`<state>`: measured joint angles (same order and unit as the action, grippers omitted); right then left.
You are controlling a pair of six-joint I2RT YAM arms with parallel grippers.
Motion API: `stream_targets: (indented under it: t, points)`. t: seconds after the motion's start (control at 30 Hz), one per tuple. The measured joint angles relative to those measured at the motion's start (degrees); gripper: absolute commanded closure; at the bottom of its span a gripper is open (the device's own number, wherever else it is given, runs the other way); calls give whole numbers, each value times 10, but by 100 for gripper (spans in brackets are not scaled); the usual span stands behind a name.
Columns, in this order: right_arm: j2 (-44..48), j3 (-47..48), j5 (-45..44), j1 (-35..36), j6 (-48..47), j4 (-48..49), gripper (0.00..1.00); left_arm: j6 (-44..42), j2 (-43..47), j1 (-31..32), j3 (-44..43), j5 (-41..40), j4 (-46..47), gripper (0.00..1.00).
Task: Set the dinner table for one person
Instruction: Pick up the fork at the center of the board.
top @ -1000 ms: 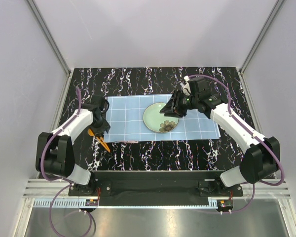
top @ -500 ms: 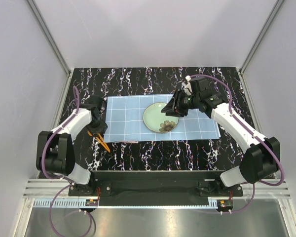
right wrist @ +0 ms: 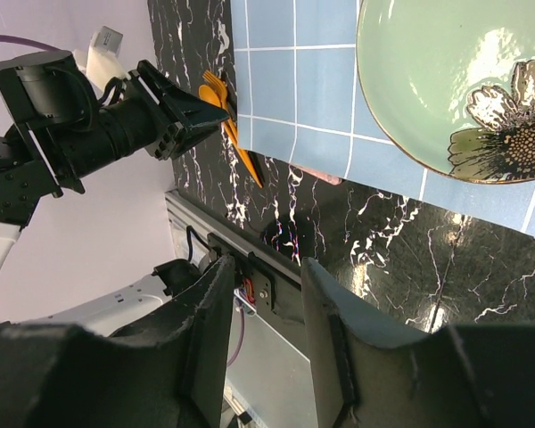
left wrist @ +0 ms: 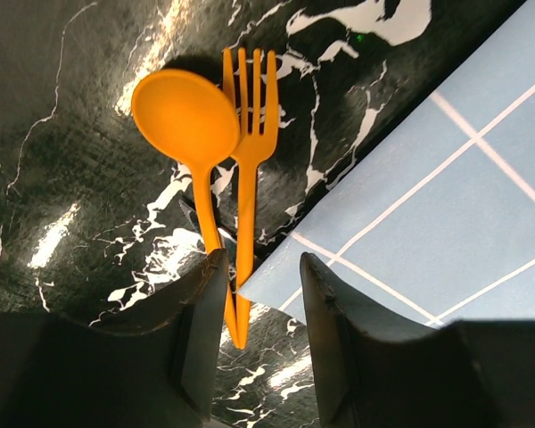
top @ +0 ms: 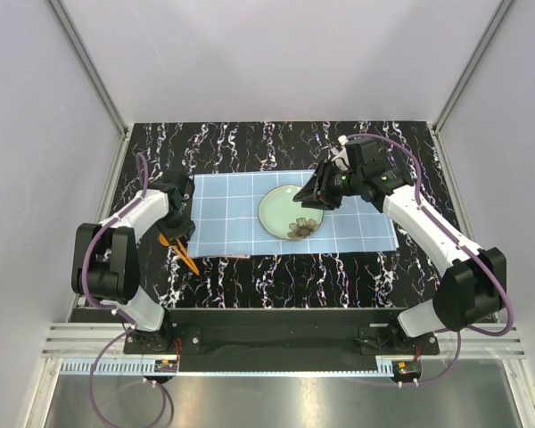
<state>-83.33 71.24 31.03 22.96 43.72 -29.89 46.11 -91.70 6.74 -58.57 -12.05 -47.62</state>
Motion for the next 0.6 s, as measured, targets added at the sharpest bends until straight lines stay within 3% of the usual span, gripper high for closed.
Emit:
stream_targets:
  t: [0.6]
  points:
    - [0,0,-1,-11,0,0,57,-6,-28,-16,-8,9,3,60]
